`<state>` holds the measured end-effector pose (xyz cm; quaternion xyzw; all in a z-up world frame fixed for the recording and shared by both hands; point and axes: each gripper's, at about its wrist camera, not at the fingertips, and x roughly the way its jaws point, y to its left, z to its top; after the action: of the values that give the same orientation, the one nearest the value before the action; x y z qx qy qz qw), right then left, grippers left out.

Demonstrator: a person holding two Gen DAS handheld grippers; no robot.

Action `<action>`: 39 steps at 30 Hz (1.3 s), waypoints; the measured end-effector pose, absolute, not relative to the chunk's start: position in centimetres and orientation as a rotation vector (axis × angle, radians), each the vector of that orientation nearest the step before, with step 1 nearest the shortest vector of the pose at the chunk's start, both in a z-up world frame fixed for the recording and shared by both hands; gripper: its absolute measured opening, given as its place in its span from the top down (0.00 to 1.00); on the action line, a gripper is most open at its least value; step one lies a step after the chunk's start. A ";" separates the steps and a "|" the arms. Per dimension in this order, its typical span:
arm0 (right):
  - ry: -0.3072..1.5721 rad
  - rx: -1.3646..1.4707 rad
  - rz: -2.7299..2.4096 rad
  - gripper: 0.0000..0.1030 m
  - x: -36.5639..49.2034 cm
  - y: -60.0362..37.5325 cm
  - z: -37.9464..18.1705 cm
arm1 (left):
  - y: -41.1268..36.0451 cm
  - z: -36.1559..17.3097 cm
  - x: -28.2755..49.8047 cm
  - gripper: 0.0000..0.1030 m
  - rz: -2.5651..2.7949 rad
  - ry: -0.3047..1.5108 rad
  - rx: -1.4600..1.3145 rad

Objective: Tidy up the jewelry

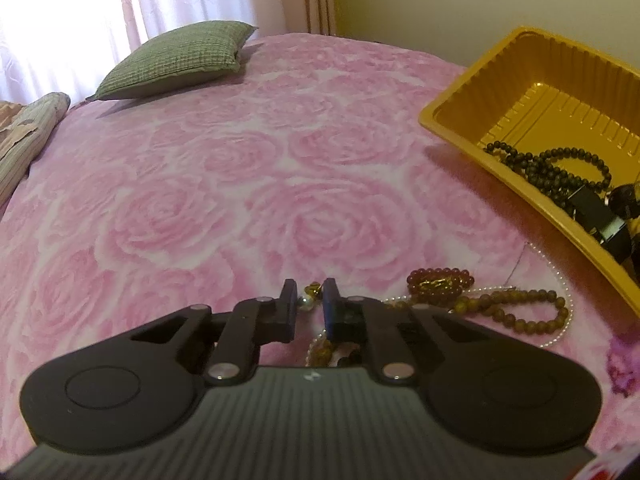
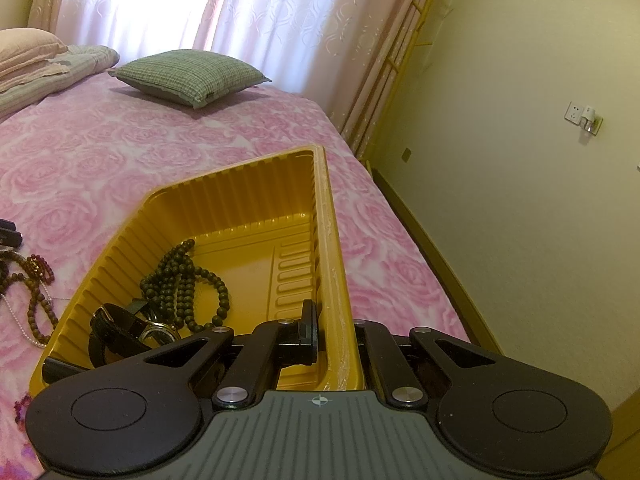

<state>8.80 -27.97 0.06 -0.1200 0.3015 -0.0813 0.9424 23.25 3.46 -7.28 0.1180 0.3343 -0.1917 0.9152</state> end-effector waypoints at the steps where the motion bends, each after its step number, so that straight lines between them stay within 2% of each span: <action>1: 0.615 -0.245 -0.165 0.96 8.8 -28.0 0.1 | 3.6 -7.1 23.2 1.00 -0.393 0.689 0.234; 14: 0.611 -0.243 -0.160 0.97 8.7 -27.9 0.3 | 3.0 -4.1 22.0 1.00 -0.406 0.626 0.218; 15: 0.611 -0.244 -0.159 0.97 8.8 -27.9 0.4 | 3.0 -4.2 22.1 0.99 -0.399 0.623 0.234; 16: 0.610 -0.243 -0.158 0.97 8.7 -27.9 0.4 | 3.0 -4.5 22.3 0.92 -0.394 0.622 0.250; 19: 0.609 -0.241 -0.158 0.97 8.7 -27.9 0.5 | 3.0 -5.7 22.6 0.87 -0.389 0.638 0.287; 28: 0.611 -0.242 -0.159 0.97 8.7 -27.9 0.5 | 3.1 -8.2 23.5 0.88 -0.381 0.682 0.282; 29: 0.611 -0.243 -0.159 0.97 8.7 -27.9 0.4 | 3.2 -8.1 23.5 0.91 -0.379 0.685 0.265; 39: 0.612 -0.241 -0.159 0.97 8.7 -27.8 0.5 | 1.3 -4.0 21.9 0.91 -0.458 0.638 0.210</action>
<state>8.70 -27.84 0.46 -0.1181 0.3001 -0.0779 0.9433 21.85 1.34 -4.01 0.1023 0.3102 -0.2227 0.9185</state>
